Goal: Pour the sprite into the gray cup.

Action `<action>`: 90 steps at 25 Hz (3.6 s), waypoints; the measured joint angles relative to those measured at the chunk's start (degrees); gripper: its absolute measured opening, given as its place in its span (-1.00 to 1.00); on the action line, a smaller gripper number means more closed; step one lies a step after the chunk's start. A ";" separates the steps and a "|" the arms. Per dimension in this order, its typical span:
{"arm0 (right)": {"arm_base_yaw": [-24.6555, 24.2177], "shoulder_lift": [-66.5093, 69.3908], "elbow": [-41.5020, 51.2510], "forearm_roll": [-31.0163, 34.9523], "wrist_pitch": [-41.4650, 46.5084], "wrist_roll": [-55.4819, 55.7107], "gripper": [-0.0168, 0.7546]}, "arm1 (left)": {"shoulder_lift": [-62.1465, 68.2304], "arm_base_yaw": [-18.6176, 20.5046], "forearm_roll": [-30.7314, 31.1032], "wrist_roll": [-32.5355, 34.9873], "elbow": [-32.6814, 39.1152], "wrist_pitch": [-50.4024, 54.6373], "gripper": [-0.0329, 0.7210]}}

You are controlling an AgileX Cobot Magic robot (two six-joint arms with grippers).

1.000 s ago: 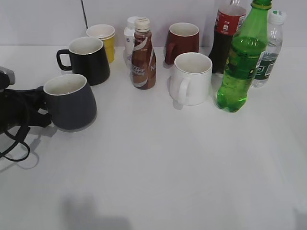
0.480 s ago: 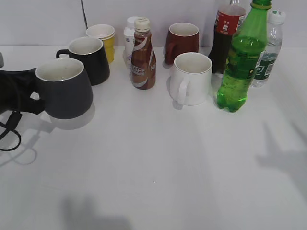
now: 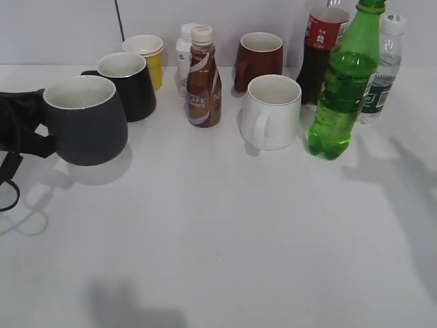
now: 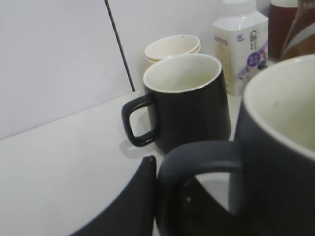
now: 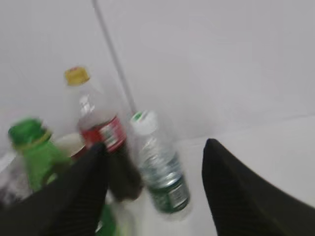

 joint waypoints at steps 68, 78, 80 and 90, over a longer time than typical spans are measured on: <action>29.18 22.89 -20.54 -27.67 17.38 -58.64 0.15 | -15.24 -34.44 -2.98 0.05 -7.42 31.44 -0.77; 29.18 22.89 -20.58 -27.37 13.09 -72.08 0.15 | -15.24 -35.18 -2.98 0.05 -7.42 30.76 -0.77; 29.18 22.89 -20.58 -27.05 12.66 -74.54 0.15 | -15.24 -35.23 -2.98 0.05 -7.42 30.76 -0.77; 29.18 22.89 -20.60 -26.18 11.20 -82.48 0.15 | -15.24 -35.23 -2.98 0.05 -7.42 30.76 -0.77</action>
